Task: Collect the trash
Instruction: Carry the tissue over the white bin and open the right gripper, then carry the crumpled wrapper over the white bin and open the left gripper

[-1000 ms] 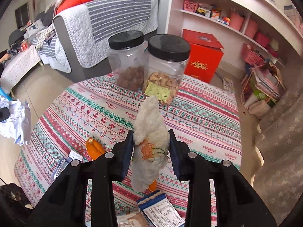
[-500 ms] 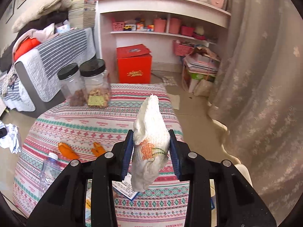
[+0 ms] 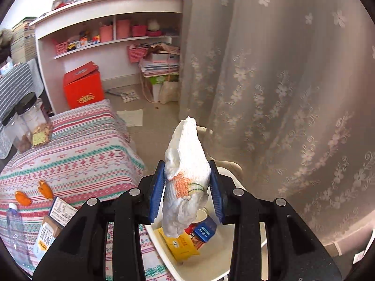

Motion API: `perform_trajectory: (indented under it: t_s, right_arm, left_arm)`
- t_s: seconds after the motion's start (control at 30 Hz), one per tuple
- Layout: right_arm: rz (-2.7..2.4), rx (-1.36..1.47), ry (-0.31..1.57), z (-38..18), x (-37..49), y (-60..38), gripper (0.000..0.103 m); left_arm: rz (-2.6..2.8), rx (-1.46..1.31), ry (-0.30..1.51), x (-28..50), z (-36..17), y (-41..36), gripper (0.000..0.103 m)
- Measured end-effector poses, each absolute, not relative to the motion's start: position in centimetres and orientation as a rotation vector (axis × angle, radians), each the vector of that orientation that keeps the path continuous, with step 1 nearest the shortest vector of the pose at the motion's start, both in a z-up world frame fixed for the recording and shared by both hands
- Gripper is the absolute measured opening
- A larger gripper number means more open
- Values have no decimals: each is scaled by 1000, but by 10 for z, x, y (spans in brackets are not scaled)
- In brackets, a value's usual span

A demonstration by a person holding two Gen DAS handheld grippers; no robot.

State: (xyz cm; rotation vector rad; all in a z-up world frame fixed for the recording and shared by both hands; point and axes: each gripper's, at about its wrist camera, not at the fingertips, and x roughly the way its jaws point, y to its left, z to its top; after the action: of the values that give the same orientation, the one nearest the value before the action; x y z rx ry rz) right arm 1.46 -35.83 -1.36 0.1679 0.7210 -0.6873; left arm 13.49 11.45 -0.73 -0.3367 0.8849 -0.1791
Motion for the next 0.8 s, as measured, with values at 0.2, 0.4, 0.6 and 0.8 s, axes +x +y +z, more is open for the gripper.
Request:
perform_trajectory:
  t_s: [0.2, 0.4, 0.6, 0.8]
  right_arm:
    - [-846, 198, 739, -28, -16, -386, 55]
    - [-953, 190, 637, -17, -52, -405, 90]
    - [-974, 264, 585, -5, -81, -431, 96]
    - [-965, 371, 607, -7, -94, -458, 96]
  left_arm:
    - [-200, -315, 869, 132, -3, 94, 19]
    - [-306, -268, 841, 123, 11, 35, 19]
    - [-489, -184, 865, 111, 13, -70, 19]
    - [-655, -126, 904, 93, 10, -183, 19]
